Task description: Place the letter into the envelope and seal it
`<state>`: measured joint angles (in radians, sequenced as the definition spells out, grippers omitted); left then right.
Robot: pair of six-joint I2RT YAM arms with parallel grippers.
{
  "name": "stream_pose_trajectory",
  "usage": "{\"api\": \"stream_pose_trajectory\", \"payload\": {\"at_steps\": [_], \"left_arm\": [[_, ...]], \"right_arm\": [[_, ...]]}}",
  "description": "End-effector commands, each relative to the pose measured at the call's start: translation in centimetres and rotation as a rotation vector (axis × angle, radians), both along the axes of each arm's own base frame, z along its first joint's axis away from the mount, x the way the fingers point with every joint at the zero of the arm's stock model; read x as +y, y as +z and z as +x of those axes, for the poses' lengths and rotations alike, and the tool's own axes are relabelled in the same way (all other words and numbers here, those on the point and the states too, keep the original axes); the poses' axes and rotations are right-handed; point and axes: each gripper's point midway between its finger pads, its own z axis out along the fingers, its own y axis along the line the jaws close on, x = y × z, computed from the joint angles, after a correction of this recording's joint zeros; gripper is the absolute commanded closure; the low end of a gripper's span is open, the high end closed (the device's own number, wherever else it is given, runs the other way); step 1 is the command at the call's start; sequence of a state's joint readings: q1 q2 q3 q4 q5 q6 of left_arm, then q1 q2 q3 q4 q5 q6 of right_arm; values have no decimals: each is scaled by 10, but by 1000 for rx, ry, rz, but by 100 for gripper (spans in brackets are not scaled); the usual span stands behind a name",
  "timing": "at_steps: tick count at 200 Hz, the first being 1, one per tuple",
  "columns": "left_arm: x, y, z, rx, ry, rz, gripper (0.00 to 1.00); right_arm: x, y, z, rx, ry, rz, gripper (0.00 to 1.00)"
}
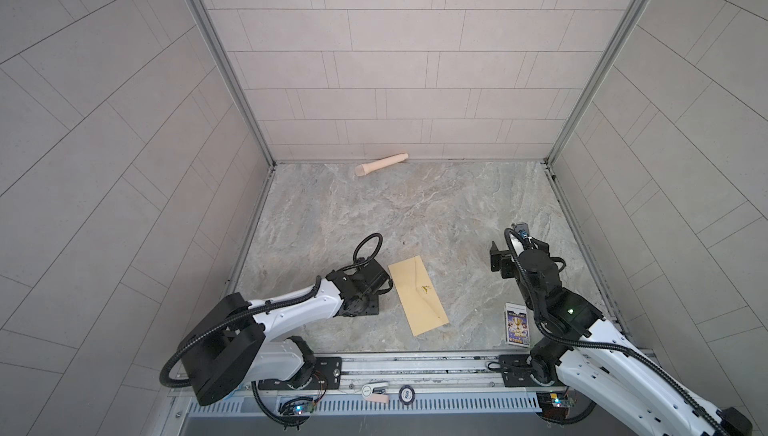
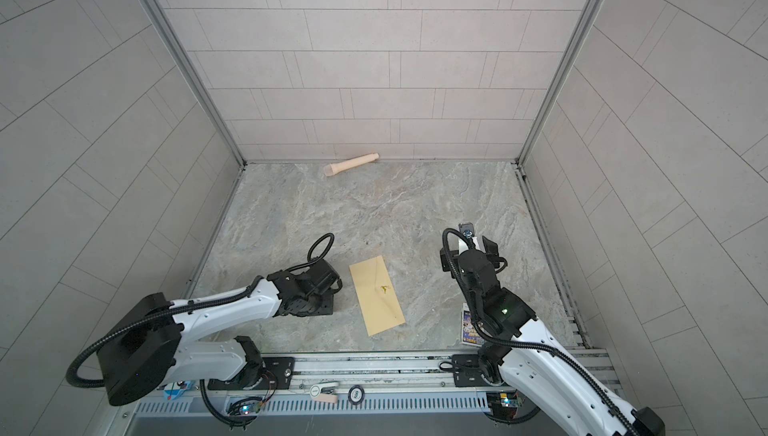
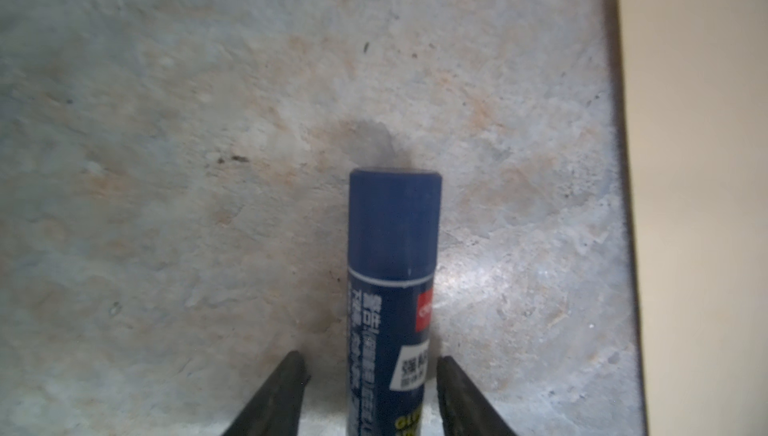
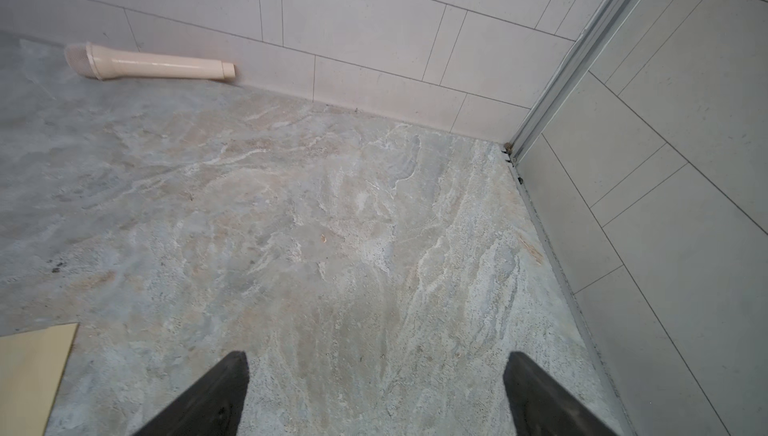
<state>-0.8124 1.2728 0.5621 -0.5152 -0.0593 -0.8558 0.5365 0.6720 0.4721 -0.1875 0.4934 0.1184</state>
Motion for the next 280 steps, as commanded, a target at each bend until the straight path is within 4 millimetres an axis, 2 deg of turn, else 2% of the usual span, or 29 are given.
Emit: {"api": "stream_pose_trajectory", "payload": {"at_steps": [1,11,28,40,55,67,87,94,109,119,130,140,152,162,177,189,196,227,280], "left_arm": [[15,10,5,-47,-16,61,26],[22,23,16,-106,-31,102,13],[41,55,44,-260,-9,186,1],[46,80,63,-369,-24,222,0],[68,119,86,-536,41,339,0],[73,138,101,-630,8,381,0],[87,158,120,-798,-29,483,0],[89,157,126,-853,-61,496,0],[100,132,132,-862,-162,521,0],[119,117,140,-835,-117,471,0],[130,105,153,-827,-86,418,0],[132,103,168,-846,-96,380,0],[139,101,182,-884,-48,282,2],[134,99,193,-914,-122,205,1],[156,99,208,-941,16,117,1],[148,81,211,-926,-45,94,1],[149,72,213,-925,-30,94,0],[172,66,230,-907,107,162,0],[172,62,232,-889,113,188,0]], "right_arm": [[-14,-2,12,-30,-93,-46,0],[-10,-3,20,-49,-89,-20,0],[-16,-16,32,-53,-121,-71,0],[-26,-30,41,-47,-145,-93,0],[-45,-47,51,-77,-203,-61,0],[-48,-60,58,-77,-158,-34,0],[-52,-60,68,-132,-159,-5,0],[-54,-60,72,-151,-160,-3,0],[-59,-62,83,-149,-174,-26,0],[-68,-69,89,-131,-200,4,0],[-71,-80,96,-108,-184,40,0],[-75,-89,98,-102,-204,45,0],[-66,-95,108,-84,-149,23,0],[-61,-98,113,-32,-122,9,0],[-66,-101,117,1,-144,29,0],[-68,-100,116,11,-155,36,0],[-68,-100,117,5,-155,33,0],[-67,-101,118,16,-151,39,0],[-65,-110,127,72,-129,47,0]]}}
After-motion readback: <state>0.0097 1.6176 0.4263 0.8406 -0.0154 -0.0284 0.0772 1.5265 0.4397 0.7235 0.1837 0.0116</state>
